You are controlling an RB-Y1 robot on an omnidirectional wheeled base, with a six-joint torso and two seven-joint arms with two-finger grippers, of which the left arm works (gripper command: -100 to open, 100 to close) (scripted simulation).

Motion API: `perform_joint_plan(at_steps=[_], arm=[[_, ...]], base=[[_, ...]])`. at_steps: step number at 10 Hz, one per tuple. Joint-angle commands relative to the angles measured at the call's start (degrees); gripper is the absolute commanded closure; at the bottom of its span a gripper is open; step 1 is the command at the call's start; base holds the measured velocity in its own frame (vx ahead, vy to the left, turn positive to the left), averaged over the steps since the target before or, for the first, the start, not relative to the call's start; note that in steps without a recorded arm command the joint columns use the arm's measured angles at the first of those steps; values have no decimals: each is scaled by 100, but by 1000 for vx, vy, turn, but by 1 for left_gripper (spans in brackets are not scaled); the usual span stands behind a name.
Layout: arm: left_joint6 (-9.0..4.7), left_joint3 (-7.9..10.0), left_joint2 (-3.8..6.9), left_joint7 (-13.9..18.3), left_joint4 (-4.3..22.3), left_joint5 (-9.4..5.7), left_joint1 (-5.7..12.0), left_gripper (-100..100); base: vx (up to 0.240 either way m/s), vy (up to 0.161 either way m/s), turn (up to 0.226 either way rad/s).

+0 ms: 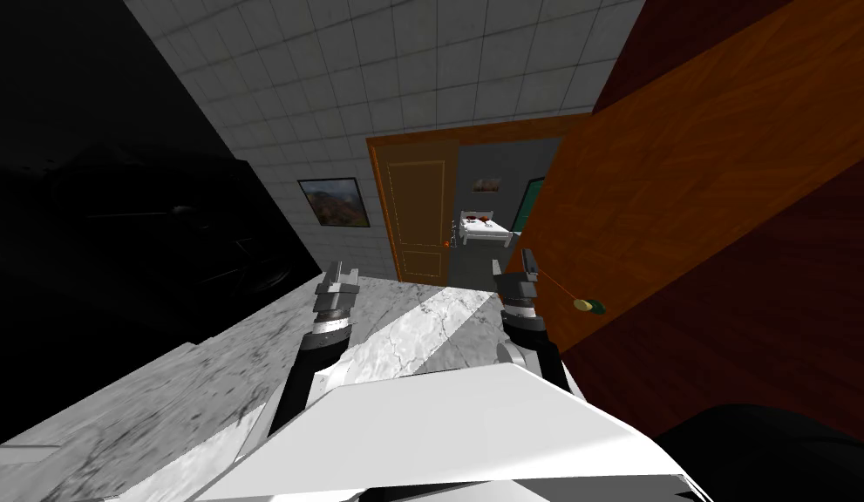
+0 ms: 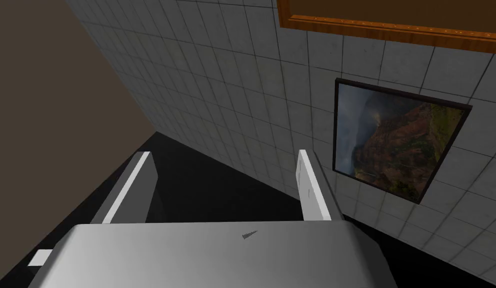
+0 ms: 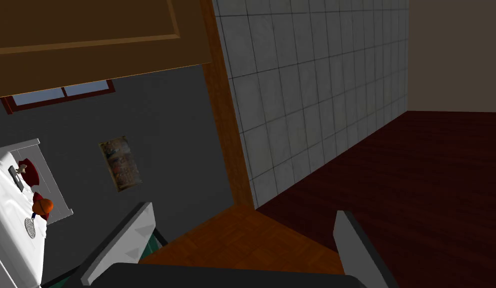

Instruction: Pull the door open

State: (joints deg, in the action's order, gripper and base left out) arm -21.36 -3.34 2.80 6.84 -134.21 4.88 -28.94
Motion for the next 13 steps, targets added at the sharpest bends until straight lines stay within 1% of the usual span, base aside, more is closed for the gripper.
perform_joint_plan(at_steps=[1,4,5,6,13], arm=[[-61,60,39,-194,195,36,44,-100],[-169,165,94,-535,536,99,121,-100],[-192,187,104,-607,609,112,137,-100],[-238,231,125,-752,755,139,170,-100],[-439,428,193,-1390,1395,257,314,-100]], base=[[97,-35,-79],[147,-64,-70],[118,-63,-47],[121,-73,-57],[97,-52,-53]])
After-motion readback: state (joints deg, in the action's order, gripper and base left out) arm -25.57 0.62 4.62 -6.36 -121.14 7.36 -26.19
